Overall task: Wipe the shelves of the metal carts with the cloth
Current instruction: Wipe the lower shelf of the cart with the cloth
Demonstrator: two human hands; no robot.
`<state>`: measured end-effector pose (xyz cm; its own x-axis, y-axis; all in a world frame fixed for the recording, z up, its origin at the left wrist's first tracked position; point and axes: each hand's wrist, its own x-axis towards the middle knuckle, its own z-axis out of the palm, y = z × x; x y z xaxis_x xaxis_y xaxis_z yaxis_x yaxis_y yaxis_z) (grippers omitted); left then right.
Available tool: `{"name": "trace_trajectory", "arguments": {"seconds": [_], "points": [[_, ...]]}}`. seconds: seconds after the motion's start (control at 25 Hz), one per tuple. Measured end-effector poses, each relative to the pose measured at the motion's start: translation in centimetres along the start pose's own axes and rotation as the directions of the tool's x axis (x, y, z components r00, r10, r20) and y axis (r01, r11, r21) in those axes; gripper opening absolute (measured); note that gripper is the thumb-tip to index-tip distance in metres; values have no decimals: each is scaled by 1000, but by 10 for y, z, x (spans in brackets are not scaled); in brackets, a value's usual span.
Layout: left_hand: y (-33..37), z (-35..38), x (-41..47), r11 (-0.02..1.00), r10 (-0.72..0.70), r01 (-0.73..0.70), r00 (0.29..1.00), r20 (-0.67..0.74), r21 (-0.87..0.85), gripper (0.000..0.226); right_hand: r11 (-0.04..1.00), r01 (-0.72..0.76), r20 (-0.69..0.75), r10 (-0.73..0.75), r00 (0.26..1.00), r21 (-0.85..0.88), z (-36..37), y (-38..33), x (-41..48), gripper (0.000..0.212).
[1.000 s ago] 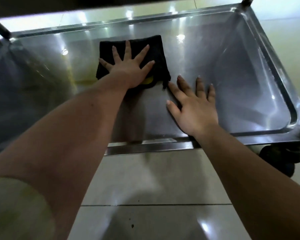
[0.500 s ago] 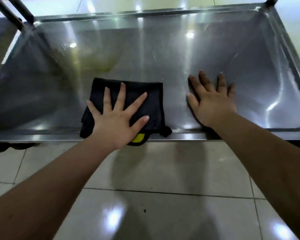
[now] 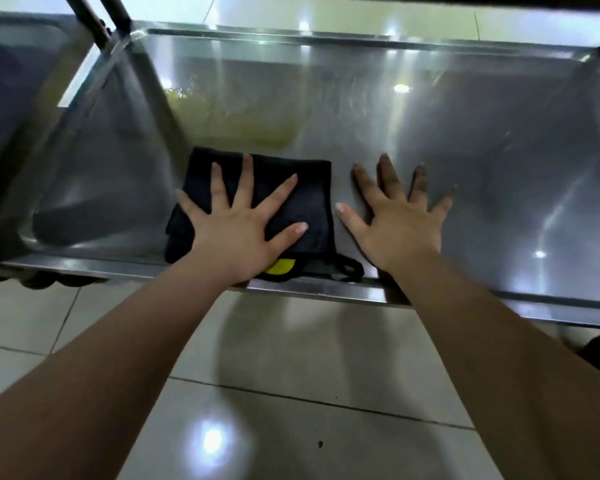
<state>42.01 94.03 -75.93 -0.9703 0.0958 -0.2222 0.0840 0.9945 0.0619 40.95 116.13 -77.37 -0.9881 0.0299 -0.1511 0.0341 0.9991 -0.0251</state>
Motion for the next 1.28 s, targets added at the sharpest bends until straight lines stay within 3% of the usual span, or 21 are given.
{"name": "trace_trajectory", "arguments": {"seconds": [0.28, 0.52, 0.68, 0.96, 1.04, 1.12, 1.2, 1.28], "points": [[17, -24, 111, 998, 47, -48, 999, -22, -28, 67, 1000, -14, -34, 14, 999, 0, 0, -1, -1, 69], [23, -31, 147, 999, 34, -34, 999, -14, -42, 68, 999, -16, -50, 18, 999, 52, 1, 1, 8, 70], [13, -30, 107, 997, 38, -36, 999, 34, -61, 68, 998, -21, -51, 24, 998, 65, 1, -2, 8, 71], [-60, 3, -44, 1000, 18, -18, 1000, 23, -2, 69, 998, -64, 7, 64, 998, 27, -3, -6, 8, 73], [-65, 2, -46, 1000, 2, -2, 1000, 27, -8, 69, 996, -76, -18, 77, 997, 35, -12, -20, 14, 71], [-62, 1, -43, 1000, 5, -6, 999, 49, 1, 68, 995, 34, -77, -26, 997, 96, -20, -54, 28, 64], [-64, 0, -39, 1000, 12, -11, 998, 65, -10, 69, 981, 119, -30, -116, 993, 153, -24, -91, 39, 61], [-75, -2, -35, 1000, 20, -19, 998, 55, -15, 69, 989, 93, 26, -97, 995, 118, -14, -109, 38, 61]]}}
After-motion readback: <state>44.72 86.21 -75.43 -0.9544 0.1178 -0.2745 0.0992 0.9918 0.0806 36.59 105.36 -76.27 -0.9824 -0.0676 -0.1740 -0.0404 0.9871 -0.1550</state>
